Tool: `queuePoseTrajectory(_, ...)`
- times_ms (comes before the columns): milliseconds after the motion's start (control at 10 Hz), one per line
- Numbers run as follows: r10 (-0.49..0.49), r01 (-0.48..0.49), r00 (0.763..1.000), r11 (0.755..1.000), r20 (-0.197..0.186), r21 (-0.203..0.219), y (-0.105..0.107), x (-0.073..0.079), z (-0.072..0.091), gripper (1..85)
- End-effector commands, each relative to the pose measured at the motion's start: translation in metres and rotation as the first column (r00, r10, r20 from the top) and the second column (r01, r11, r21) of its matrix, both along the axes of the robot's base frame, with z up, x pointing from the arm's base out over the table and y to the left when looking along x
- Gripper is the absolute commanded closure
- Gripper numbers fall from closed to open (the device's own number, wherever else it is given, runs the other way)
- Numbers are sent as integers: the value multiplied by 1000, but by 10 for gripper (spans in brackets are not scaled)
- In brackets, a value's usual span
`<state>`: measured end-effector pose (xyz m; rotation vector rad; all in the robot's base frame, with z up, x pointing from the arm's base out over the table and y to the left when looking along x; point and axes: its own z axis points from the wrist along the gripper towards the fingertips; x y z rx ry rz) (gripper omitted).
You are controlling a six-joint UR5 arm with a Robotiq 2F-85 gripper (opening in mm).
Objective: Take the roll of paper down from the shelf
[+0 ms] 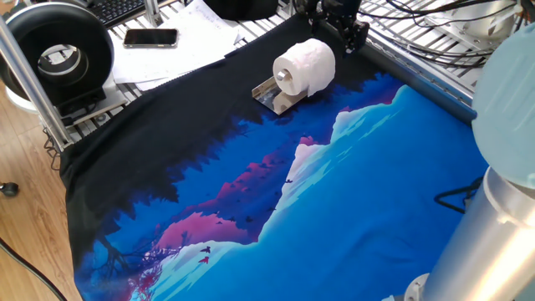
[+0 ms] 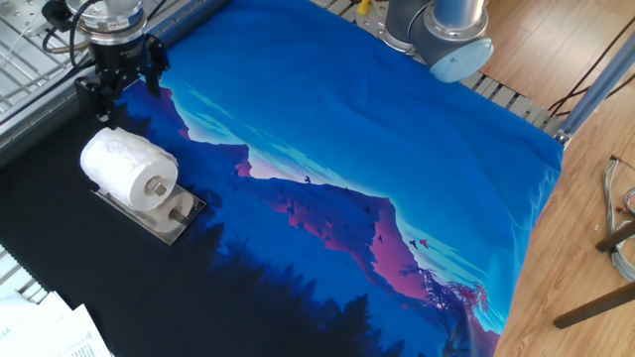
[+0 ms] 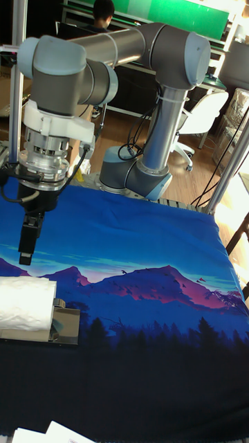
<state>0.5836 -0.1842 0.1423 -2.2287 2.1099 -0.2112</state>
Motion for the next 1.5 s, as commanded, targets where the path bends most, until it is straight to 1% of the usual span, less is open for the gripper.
queuePoseTrajectory(0,-56,55,998,998,14,24,3,3,1,7)
queuePoseTrajectory(100,-67,66,998,997,11,50,9,3,1,7)
queuePoseTrajectory(200,-58,57,998,997,18,61,12,5,1,7)
queuePoseTrajectory(300,-39,38,999,998,18,56,12,5,1,7)
queuePoseTrajectory(400,-14,13,1000,999,8,49,7,6,0,7)
queuePoseTrajectory(500,-3,1,999,999,34,49,4,18,0,7)
queuePoseTrajectory(600,-17,15,999,998,28,54,0,24,0,7)
queuePoseTrajectory(700,-10,7,999,998,43,57,-5,36,0,7)
queuePoseTrajectory(800,-20,16,998,996,51,88,-6,43,-4,7)
queuePoseTrajectory(900,-51,46,998,992,43,120,-3,44,-6,7)
queuePoseTrajectory(1000,-77,72,996,987,33,143,1,45,-9,7)
queuePoseTrajectory(1100,-89,84,996,986,30,147,2,47,-12,7)
queuePoseTrajectory(1200,-109,104,994,981,20,166,8,49,-17,7)
queuePoseTrajectory(1400,-129,123,991,975,22,185,17,52,-22,7)
